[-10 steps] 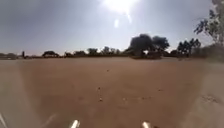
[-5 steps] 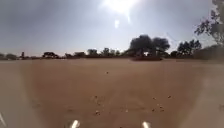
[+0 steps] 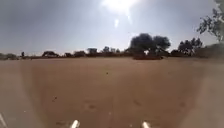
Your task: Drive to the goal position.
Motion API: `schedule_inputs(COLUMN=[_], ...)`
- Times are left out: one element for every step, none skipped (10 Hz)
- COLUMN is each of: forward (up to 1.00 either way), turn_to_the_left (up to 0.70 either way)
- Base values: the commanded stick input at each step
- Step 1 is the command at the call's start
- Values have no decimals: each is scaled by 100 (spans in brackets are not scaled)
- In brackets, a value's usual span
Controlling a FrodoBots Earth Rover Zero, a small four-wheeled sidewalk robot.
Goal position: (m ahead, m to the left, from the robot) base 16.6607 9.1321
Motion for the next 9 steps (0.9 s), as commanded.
schedule_inputs(forward=[70, 70, 70, 70, 70, 70, 70, 70, 70], turn_to_the_left=[0, 0, 0, 0, 0, 0, 0, 0, 0])
